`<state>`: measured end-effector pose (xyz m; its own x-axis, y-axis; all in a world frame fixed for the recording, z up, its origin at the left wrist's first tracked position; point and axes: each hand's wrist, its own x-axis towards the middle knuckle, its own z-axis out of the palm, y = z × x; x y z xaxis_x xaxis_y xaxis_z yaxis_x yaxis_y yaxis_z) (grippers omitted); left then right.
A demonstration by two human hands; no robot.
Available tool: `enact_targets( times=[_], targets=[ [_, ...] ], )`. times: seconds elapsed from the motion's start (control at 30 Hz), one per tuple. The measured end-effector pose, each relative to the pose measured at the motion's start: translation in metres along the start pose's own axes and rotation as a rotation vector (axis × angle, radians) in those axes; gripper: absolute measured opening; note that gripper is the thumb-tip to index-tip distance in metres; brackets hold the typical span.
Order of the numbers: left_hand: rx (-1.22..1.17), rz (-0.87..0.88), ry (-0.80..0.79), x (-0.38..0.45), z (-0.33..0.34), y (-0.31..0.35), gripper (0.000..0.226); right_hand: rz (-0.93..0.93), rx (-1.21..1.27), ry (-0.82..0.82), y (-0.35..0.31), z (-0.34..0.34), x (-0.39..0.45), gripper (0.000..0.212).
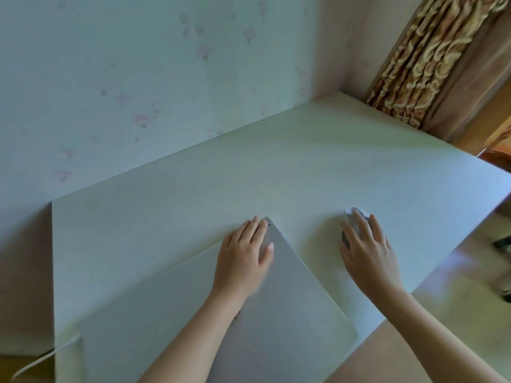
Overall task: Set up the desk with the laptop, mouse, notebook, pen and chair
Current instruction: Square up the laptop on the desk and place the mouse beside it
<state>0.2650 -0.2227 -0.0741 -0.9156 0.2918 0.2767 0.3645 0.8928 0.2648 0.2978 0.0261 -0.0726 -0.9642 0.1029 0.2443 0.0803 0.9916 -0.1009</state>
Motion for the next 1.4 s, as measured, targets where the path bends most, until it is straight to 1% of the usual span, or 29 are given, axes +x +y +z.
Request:
enact_targets(
  times=[0.13, 0.27, 0.33, 0.53, 0.63, 0.83, 0.93, 1.1, 1.2, 1.33, 1.4],
  targets=[
    [-0.011, 0.013, -0.002, 0.001, 0.000, -0.002, 0.049, -0.092, 0.002, 0.069, -0.013, 0.007, -0.004, 0.030],
    [-0.008, 0.027, 0.012, 0.002, 0.001, -0.003, 0.048, -0.217, 0.009, 0.117, -0.026, 0.013, -0.011, 0.043],
    [-0.003, 0.031, 0.013, 0.001, 0.001, -0.003, 0.048, -0.259, 0.033, 0.123, -0.031, 0.014, -0.014, 0.046],
    [0.005, 0.019, 0.008, -0.003, 0.006, 0.000, 0.053, -0.201, 0.092, 0.046, -0.034, 0.013, -0.024, 0.043],
    [0.003, 0.011, 0.009, -0.004, 0.007, 0.001, 0.054, -0.220, 0.120, -0.002, -0.031, 0.012, -0.022, 0.038],
    [0.006, 0.014, 0.011, -0.003, 0.007, 0.000, 0.054, -0.241, 0.154, -0.020, -0.026, 0.010, -0.016, 0.041],
    [0.000, 0.022, 0.022, -0.004, 0.008, 0.000, 0.054, -0.252, 0.192, 0.002, -0.024, 0.013, -0.015, 0.040],
    [0.003, 0.018, 0.025, -0.004, 0.007, 0.001, 0.055, -0.242, 0.177, 0.006, -0.026, 0.013, -0.015, 0.041],
    [0.001, 0.023, 0.032, -0.005, 0.009, 0.001, 0.054, -0.213, 0.215, 0.011, -0.026, 0.014, -0.016, 0.041],
    [0.031, 0.049, 0.073, 0.000, 0.004, 0.003, 0.053, -0.214, 0.309, 0.121, -0.027, 0.011, -0.014, 0.036],
    [0.015, 0.086, 0.089, 0.003, 0.001, 0.011, 0.054, -0.162, 0.412, 0.170, -0.032, 0.008, -0.013, 0.033]
  ],
)
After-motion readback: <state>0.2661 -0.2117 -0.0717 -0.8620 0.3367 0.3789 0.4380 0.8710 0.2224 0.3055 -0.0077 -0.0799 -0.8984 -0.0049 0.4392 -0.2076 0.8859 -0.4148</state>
